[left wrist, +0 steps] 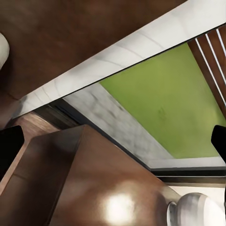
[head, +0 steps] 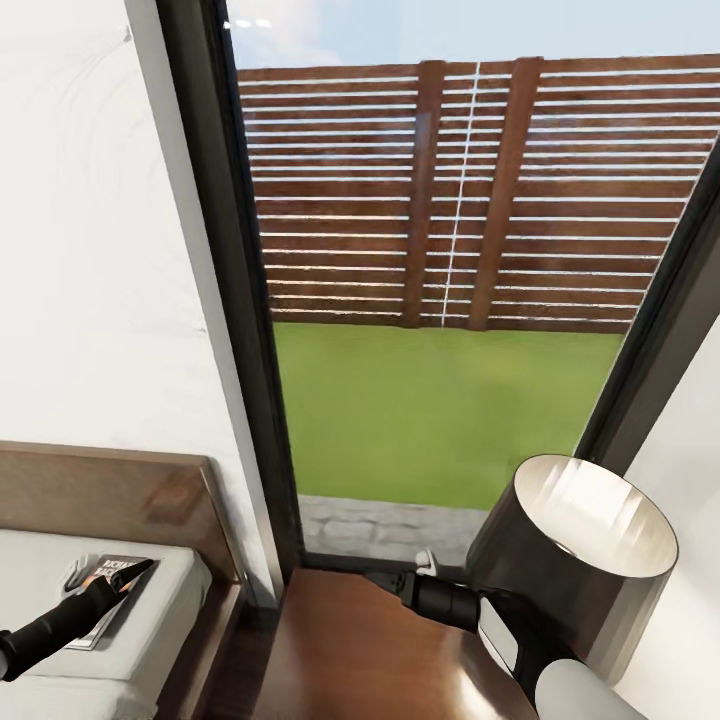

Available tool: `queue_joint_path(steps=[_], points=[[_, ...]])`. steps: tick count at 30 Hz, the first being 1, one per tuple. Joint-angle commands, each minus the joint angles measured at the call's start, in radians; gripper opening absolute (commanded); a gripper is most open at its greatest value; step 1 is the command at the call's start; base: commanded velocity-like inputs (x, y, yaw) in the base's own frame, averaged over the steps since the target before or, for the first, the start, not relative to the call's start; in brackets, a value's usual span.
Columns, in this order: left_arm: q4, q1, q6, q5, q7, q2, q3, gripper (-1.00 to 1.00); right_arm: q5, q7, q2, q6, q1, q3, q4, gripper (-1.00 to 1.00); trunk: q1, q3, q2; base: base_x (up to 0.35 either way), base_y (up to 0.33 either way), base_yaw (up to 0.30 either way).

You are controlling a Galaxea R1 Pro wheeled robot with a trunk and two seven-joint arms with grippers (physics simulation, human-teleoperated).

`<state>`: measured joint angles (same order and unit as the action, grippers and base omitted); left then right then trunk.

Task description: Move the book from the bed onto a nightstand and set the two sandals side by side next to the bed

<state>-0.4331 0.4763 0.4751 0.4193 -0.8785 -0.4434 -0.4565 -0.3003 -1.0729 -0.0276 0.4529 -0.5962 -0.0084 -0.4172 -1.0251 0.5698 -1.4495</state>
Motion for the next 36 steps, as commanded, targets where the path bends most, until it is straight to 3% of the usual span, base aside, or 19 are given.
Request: queue_joint_path(steps=[1, 8, 18, 36], points=[[0.0, 0.001, 0.008, 0.004, -0.002, 0.0, -0.002, 1.0, -0.005, -0.001, 0.0, 0.009, 0.0, 0.0, 0.0, 1.0, 0.0, 0.001, -0.001, 0.0, 0.0, 0.0], [0.0, 0.001, 0.008, 0.004, -0.002, 0.001, -0.002, 1.0, -0.005, -0.001, 0.0, 0.009, 0.0, -0.001, 0.0, 1.0, 0.0, 0.001, -0.001, 0.0, 0.0, 0.015], [0.0, 0.001, 0.008, 0.004, -0.001, 0.006, -0.002, 1.0, -0.005, -0.001, 0.0, 0.009, 0.0, -0.001, 0.0, 1.0, 0.0, 0.002, -0.001, 0.0, 0.0, 0.173], [0.0, 0.001, 0.008, 0.003, 0.0, 0.007, -0.002, 1.0, -0.006, -0.001, 0.0, 0.009, 0.0, -0.001, 0.0, 1.0, 0.0, 0.003, -0.001, -0.027, 0.0, 0.009]])
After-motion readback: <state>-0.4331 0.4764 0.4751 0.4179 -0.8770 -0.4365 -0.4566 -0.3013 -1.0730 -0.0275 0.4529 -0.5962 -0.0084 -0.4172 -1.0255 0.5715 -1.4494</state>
